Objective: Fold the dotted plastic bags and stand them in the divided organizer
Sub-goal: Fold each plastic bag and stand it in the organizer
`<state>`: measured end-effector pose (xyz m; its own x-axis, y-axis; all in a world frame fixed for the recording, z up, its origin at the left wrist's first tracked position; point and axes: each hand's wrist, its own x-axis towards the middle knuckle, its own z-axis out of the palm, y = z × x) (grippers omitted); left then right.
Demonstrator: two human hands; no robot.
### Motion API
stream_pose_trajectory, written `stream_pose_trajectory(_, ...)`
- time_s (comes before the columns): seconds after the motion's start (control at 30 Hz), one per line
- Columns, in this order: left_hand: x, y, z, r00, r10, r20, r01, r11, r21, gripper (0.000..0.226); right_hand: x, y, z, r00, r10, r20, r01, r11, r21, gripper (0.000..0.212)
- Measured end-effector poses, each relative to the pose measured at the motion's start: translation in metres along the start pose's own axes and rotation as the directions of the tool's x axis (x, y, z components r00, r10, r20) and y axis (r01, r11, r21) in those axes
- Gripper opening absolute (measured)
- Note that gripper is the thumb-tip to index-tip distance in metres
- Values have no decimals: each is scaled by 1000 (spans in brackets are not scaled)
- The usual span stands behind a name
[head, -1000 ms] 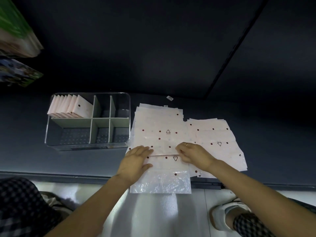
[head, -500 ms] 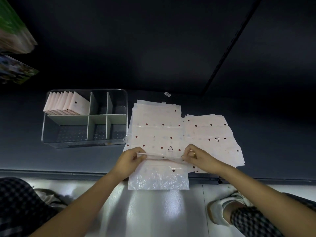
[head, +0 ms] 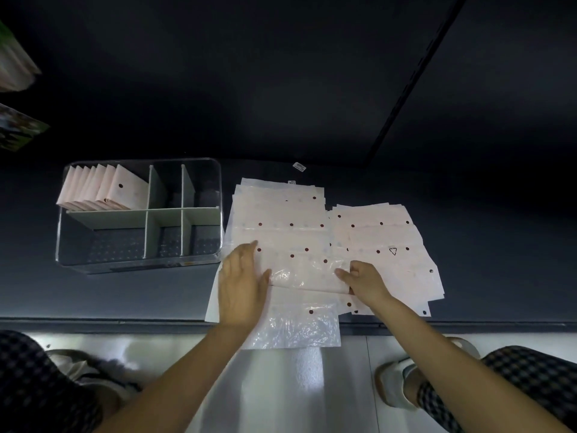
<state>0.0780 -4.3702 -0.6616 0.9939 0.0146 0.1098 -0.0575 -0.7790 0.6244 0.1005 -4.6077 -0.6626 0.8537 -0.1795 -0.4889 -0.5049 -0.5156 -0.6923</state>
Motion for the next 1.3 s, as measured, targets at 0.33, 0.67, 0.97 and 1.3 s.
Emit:
stream_pose_trajectory(0.33,-7,1,50,802,120,586,-419,812,406,76,1,-5,9,990,85,-110,-92,994,-63,33)
stream_pose_trajectory(0.67,-6,-3,51,839,113,533,-360,849,387,75,-28,-13,20,952,159,-261,-124,981,146,42)
stream_pose_trajectory(0.97,18,29,7,954,-140,265,189,967,-171,26,-61,-89,-1,960,-124,-252,241,822,516,28)
stream_pose_trajectory(1.3,27,70,-73,692,-189,697,718,286,-635,26,-98,-96,7,931,-360,-64,350,828,438,50)
